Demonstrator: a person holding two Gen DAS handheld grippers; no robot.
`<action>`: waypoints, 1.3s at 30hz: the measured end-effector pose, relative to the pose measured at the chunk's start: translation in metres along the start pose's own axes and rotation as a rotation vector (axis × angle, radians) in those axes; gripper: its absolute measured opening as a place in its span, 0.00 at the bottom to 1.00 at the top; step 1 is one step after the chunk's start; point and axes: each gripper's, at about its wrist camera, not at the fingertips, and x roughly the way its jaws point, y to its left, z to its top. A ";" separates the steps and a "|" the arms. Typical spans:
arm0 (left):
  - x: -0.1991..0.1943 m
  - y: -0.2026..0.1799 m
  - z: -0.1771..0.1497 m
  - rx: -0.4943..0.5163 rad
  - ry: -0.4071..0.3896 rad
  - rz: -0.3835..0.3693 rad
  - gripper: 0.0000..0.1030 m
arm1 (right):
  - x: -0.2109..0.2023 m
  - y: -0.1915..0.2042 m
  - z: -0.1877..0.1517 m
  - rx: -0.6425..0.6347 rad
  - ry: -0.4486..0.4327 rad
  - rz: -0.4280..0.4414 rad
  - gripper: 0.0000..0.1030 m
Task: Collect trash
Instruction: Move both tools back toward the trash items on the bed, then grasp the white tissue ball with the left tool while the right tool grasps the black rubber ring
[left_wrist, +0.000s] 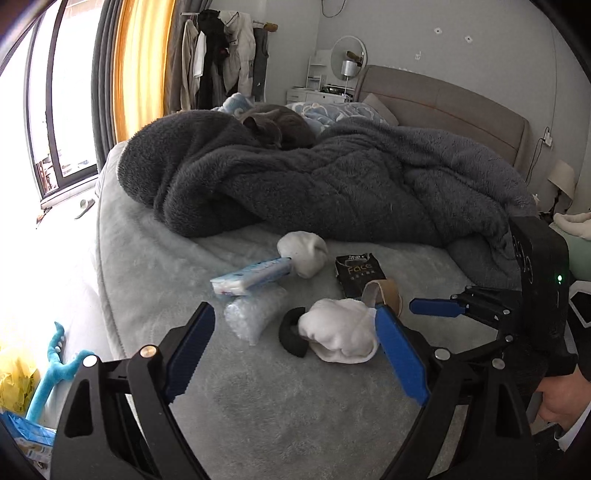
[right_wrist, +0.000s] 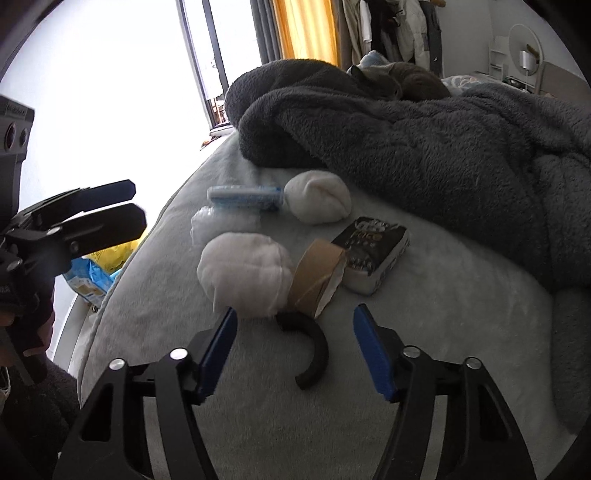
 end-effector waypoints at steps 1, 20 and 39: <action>0.002 -0.001 0.000 0.000 0.004 0.001 0.88 | 0.001 -0.001 -0.002 0.000 0.005 0.007 0.59; 0.038 -0.033 -0.006 0.048 0.066 -0.022 0.79 | 0.006 -0.021 -0.015 0.002 0.034 -0.006 0.12; 0.066 -0.044 -0.012 0.058 0.155 -0.008 0.49 | -0.036 -0.054 -0.015 0.068 -0.057 -0.061 0.12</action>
